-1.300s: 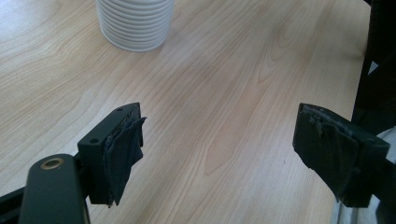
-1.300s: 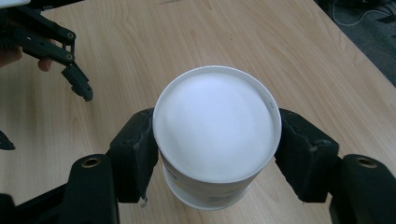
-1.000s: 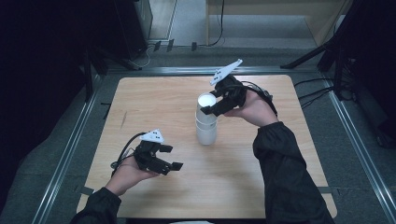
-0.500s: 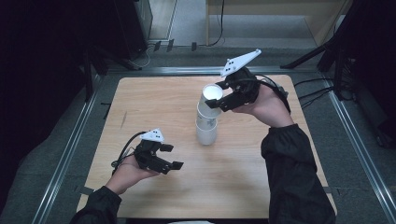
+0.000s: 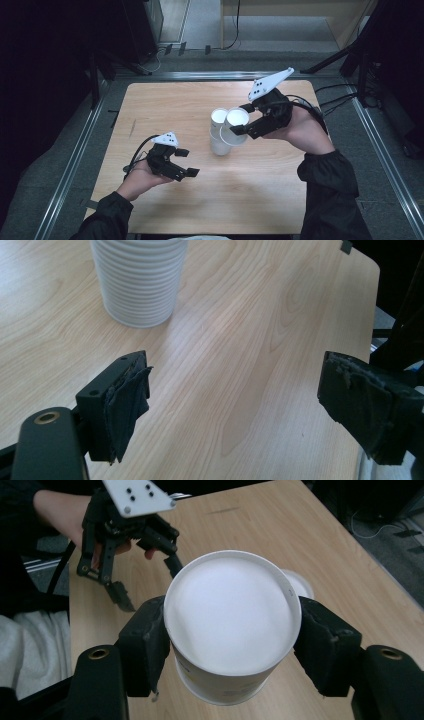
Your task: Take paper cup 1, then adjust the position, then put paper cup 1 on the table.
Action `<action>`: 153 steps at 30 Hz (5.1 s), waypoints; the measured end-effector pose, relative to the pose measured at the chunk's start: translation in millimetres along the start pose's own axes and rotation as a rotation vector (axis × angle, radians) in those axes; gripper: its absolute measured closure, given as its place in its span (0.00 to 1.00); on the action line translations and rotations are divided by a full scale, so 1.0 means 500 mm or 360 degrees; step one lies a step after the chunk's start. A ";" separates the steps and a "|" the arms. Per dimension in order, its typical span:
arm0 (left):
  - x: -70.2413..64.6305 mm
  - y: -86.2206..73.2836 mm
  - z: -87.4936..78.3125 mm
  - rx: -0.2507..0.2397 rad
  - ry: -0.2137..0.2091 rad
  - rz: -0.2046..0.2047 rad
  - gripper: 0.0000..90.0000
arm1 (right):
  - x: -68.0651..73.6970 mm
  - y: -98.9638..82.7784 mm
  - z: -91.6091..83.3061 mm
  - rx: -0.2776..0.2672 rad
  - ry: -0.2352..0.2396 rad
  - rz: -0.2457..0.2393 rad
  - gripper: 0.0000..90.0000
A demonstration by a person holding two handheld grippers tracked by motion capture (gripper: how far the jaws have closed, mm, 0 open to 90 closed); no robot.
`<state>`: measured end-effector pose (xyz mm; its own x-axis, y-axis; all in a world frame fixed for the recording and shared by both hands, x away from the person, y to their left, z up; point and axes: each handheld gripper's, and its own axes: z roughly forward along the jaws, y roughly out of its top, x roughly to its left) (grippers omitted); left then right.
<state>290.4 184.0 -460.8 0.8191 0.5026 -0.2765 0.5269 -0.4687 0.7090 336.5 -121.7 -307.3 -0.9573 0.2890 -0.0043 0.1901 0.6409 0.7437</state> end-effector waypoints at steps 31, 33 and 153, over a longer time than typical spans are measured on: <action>-0.004 0.034 0.039 0.0016 -0.0124 0.0199 0.15 | 0.059 -0.222 0.162 -0.0007 0.0136 0.0150 0.39; -0.007 0.033 0.048 0.0023 -0.0136 0.0190 0.15 | 0.060 -0.222 0.170 -0.0011 0.0148 0.0145 0.39; -0.065 0.035 0.112 0.0631 -0.0263 0.0672 0.31 | 0.117 -0.206 0.266 0.0111 0.0451 -0.0090 0.39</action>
<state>285.9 118.6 -475.6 0.9836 0.1095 -0.1433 0.1668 -0.8544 0.4922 289.6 -76.4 -472.9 -0.9876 0.0475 0.1496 0.1397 0.7003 0.7000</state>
